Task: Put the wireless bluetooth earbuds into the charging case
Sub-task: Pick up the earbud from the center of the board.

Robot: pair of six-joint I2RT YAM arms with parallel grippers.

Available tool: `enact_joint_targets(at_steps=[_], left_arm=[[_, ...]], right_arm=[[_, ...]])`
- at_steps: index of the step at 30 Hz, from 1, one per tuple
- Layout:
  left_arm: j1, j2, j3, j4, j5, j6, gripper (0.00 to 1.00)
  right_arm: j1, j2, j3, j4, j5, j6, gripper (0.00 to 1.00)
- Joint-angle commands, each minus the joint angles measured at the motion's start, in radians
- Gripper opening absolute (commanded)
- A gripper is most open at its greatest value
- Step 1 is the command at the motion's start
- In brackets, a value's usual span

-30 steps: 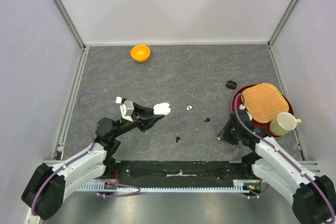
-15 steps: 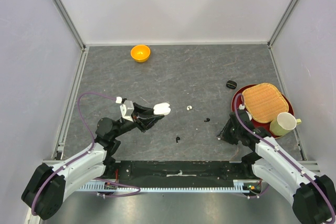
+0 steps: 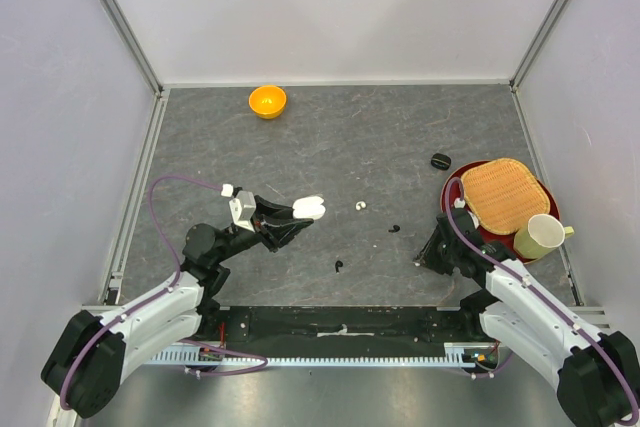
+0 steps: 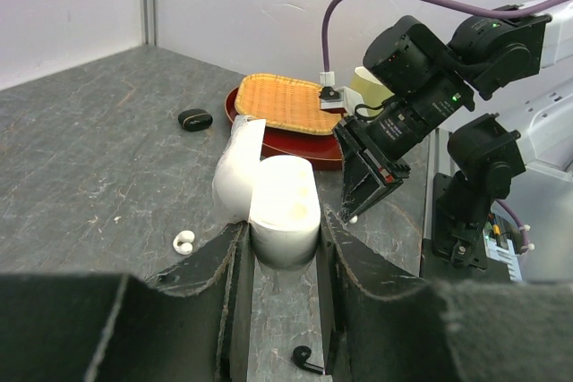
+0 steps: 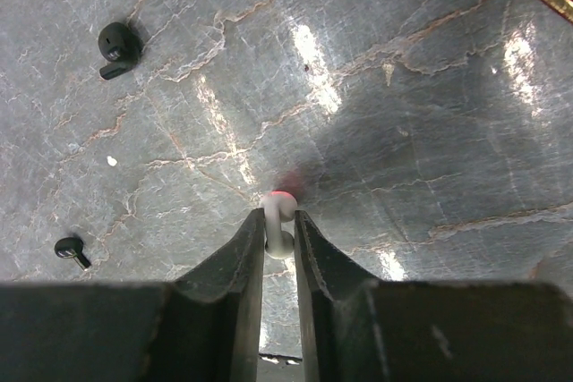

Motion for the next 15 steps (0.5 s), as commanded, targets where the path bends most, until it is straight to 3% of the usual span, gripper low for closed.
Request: enact_joint_targets(at_steps=[1,5,7,15], left_arm=[[-0.004,0.005,0.007,0.035,-0.007,-0.025,0.02],[-0.002,0.006,0.007,0.035,-0.006,-0.025,0.02],[-0.004,0.006,0.005,0.035,-0.004,-0.025,0.02],[-0.004,0.009,0.007,0.037,-0.006,-0.024,0.02]], right_arm=[[0.004,-0.001,0.017,-0.05,0.017,-0.019,0.23],[0.005,-0.001,0.02,-0.058,0.017,-0.019,0.2],[0.007,0.0,0.025,-0.06,0.022,-0.026,0.14],[0.016,0.002,0.043,-0.003,0.01,-0.048,0.11]])
